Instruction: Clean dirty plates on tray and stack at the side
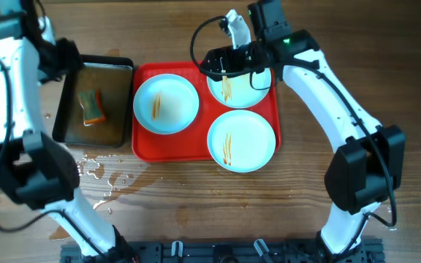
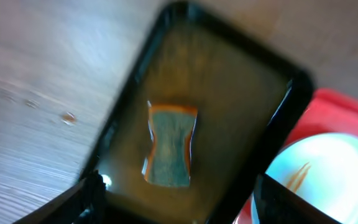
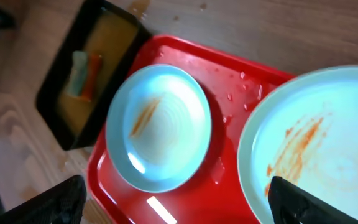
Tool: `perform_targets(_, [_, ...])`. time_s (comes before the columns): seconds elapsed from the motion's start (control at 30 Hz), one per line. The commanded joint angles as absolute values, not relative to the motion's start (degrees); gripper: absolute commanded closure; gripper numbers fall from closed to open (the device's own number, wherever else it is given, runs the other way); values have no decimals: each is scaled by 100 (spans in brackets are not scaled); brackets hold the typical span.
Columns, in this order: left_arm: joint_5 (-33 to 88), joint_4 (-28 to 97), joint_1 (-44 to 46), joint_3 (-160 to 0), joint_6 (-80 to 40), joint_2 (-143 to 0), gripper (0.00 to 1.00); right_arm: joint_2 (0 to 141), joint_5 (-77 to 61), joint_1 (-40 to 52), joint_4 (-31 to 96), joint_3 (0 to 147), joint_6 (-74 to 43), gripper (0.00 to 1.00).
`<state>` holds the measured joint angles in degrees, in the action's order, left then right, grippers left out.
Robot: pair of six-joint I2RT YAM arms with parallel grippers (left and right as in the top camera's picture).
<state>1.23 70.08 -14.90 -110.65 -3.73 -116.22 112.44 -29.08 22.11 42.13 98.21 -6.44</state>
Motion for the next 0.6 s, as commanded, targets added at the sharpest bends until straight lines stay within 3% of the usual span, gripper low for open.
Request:
perform_targets(0.0, [469, 6921, -1308, -10630, -489, -12009, 29, 11306, -2112, 2453, 4259, 9732, -923, 6])
perform_targets(0.2, [242, 6431, -1177, -9738, -1081, -12263, 31, 11306, -2075, 2512, 4335, 9721, -1190, 6])
perform_targets(0.57, [189, 4762, -1236, -8685, -458, -12263, 32, 11306, -1883, 2532, 4366, 9714, -1260, 6])
